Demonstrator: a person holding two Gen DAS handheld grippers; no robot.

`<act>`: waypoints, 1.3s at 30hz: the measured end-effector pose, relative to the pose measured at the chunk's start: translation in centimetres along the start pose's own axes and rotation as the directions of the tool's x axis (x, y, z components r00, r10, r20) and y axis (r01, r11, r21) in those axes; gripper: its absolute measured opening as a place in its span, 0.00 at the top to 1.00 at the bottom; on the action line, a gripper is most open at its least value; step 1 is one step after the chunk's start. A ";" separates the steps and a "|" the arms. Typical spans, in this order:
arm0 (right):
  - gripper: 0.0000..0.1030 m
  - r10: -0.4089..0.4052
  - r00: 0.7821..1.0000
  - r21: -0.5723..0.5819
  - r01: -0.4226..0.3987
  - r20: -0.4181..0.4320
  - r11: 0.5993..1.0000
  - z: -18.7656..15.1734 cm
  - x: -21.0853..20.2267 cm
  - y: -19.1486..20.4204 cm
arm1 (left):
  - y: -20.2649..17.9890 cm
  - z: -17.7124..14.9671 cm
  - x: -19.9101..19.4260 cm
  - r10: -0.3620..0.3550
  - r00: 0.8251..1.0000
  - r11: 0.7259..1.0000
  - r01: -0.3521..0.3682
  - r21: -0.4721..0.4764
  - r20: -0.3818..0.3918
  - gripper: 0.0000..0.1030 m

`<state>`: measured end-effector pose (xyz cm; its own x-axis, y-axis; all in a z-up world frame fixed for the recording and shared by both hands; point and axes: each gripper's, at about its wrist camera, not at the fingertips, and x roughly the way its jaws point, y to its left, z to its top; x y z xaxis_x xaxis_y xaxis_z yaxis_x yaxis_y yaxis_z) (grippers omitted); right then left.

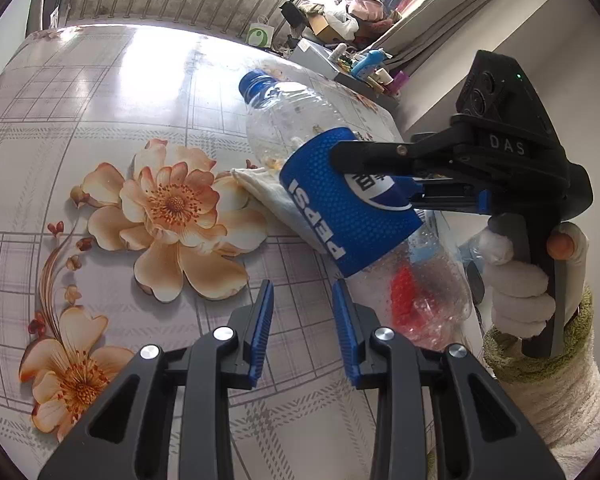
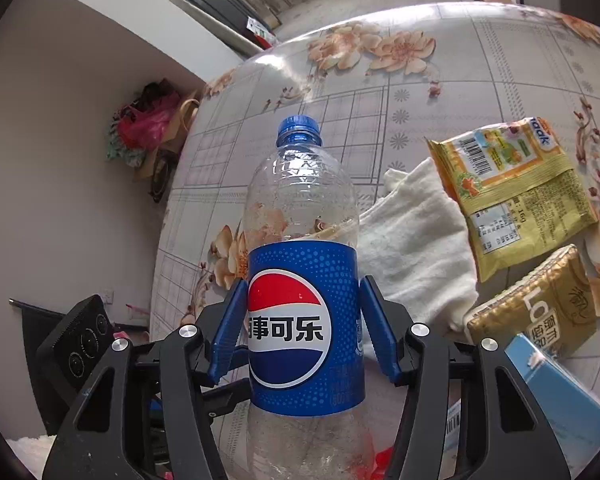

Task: Collect trash
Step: 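Grasp the clear Pepsi bottle with the right tool and lift it, then grasp the blue-and-white box with the left tool while the right tool holds the bottle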

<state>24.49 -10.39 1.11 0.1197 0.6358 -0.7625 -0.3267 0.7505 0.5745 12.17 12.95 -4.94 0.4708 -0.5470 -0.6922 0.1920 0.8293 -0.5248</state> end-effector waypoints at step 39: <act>0.48 -0.241 0.933 0.213 0.186 0.267 0.959 -11.1 -18.3 -18.8 | -15.7 0.7 8.0 -0.098 0.976 0.948 0.151 0.279 -0.196 0.62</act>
<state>18.04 -38.16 1.00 0.4409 0.4609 -0.7702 -0.0916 0.8767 0.4722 13.57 -4.37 -1.89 0.2721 -0.6375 -0.7208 0.4937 0.7354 -0.4641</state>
